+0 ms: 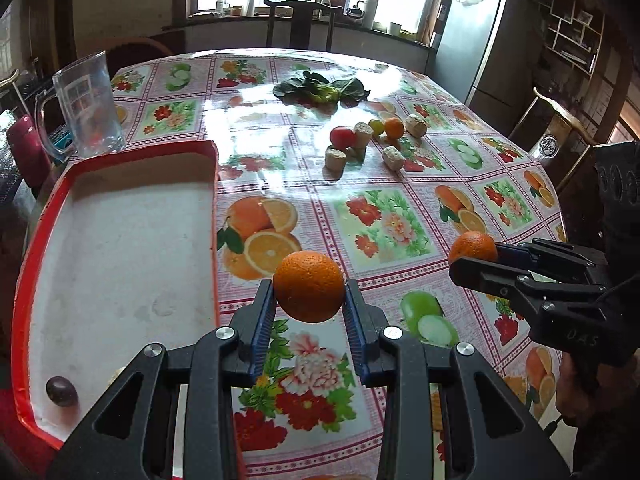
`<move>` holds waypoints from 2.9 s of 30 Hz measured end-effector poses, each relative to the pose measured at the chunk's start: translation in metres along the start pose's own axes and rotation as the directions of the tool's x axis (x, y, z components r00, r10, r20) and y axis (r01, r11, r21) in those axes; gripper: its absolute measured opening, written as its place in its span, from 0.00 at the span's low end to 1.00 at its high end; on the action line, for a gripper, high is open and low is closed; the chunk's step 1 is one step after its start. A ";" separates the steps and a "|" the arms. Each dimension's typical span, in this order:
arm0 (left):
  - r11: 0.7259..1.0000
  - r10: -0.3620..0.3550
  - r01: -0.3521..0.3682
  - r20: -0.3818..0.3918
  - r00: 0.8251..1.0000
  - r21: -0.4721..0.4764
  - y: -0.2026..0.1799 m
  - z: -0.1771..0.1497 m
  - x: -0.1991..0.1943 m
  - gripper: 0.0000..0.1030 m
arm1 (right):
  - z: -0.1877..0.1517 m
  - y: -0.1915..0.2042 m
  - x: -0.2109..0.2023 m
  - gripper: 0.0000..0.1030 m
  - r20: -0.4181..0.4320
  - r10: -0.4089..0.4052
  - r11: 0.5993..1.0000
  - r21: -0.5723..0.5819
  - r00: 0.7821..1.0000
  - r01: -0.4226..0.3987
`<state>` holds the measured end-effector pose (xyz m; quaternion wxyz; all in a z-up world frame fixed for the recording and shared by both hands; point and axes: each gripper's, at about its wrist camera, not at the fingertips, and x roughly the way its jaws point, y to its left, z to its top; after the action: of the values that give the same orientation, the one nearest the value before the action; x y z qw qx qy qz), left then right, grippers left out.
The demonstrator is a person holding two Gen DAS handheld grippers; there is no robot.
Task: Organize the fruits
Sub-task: 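Carry both oranges into the red tray and open both grippers, then move both grippers back to the table items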
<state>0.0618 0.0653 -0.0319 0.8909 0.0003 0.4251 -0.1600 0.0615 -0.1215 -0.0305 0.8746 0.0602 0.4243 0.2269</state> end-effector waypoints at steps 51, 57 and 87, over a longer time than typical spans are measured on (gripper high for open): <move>0.954 0.162 -0.169 -0.050 0.986 -0.249 0.173 -0.049 -0.023 0.30 | 0.035 0.167 0.135 0.33 -0.212 0.143 0.950 -0.244 0.967 -0.194; 0.952 0.162 -0.177 -0.081 0.984 -0.250 0.176 -0.051 -0.015 0.31 | 0.032 0.171 0.146 0.38 -0.244 0.133 0.947 -0.254 0.961 -0.196; 0.988 0.104 -0.106 -0.030 0.994 -0.112 0.078 -0.024 -0.030 0.42 | -0.005 0.030 0.026 0.41 -0.080 0.037 0.997 -0.068 0.996 -0.043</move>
<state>0.0487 0.1508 -0.0349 0.8914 -0.0258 0.4437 -0.0885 0.0615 -0.0836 -0.0432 0.8540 0.0294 0.4489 0.2613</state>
